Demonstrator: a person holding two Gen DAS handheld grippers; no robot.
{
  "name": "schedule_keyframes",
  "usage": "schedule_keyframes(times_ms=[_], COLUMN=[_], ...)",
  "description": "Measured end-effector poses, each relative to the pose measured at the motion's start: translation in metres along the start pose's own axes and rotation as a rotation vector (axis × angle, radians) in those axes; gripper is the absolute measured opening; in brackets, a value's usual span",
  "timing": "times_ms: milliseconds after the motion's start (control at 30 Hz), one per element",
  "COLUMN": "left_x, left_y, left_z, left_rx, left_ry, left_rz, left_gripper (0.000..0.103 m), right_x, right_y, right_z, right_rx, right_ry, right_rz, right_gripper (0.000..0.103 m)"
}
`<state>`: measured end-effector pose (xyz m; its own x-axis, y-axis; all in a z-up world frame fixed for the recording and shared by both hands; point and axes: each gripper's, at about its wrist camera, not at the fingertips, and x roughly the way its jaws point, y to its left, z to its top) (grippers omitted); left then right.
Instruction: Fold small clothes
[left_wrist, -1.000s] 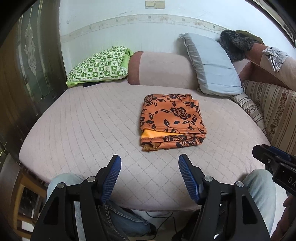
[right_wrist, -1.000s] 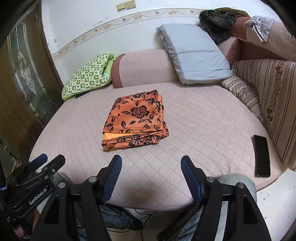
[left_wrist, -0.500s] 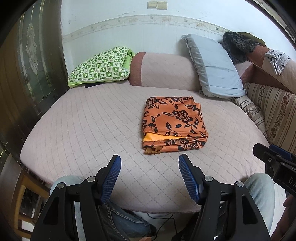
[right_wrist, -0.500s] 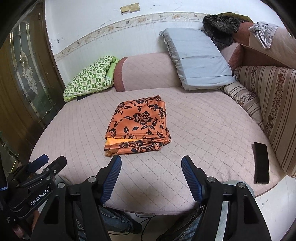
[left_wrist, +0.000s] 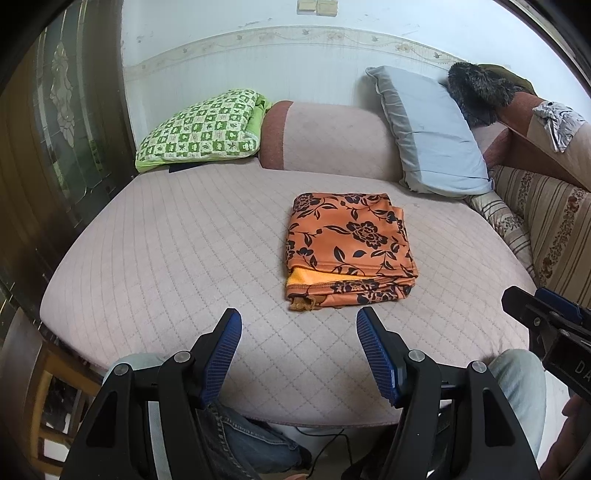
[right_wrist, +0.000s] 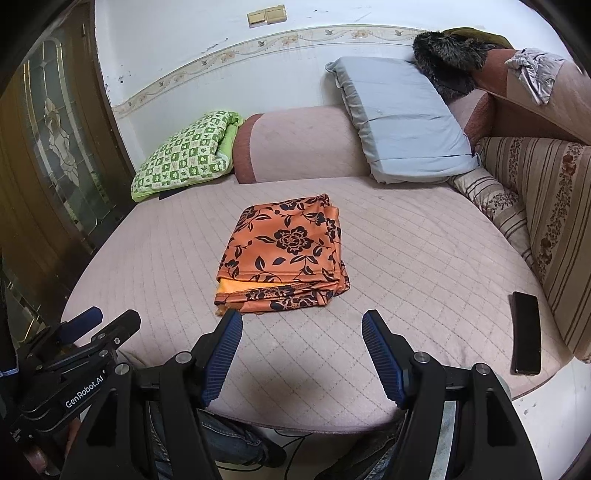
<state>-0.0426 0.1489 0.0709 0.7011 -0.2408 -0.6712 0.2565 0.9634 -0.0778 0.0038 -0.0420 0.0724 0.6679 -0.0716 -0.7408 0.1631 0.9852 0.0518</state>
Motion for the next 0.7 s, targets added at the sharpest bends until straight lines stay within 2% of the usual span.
schedule_keyframes(times_ms=[700], left_x=[0.0060], left_y=[-0.0093], left_z=[0.0042], left_rx=[0.001], left_ry=[0.013], left_rz=[0.000], left_gripper=[0.065], right_x=[0.0044], right_y=[-0.0086], right_z=[0.0072], right_rx=[0.005], right_ry=[0.000], right_rz=[0.004], right_gripper=[0.069])
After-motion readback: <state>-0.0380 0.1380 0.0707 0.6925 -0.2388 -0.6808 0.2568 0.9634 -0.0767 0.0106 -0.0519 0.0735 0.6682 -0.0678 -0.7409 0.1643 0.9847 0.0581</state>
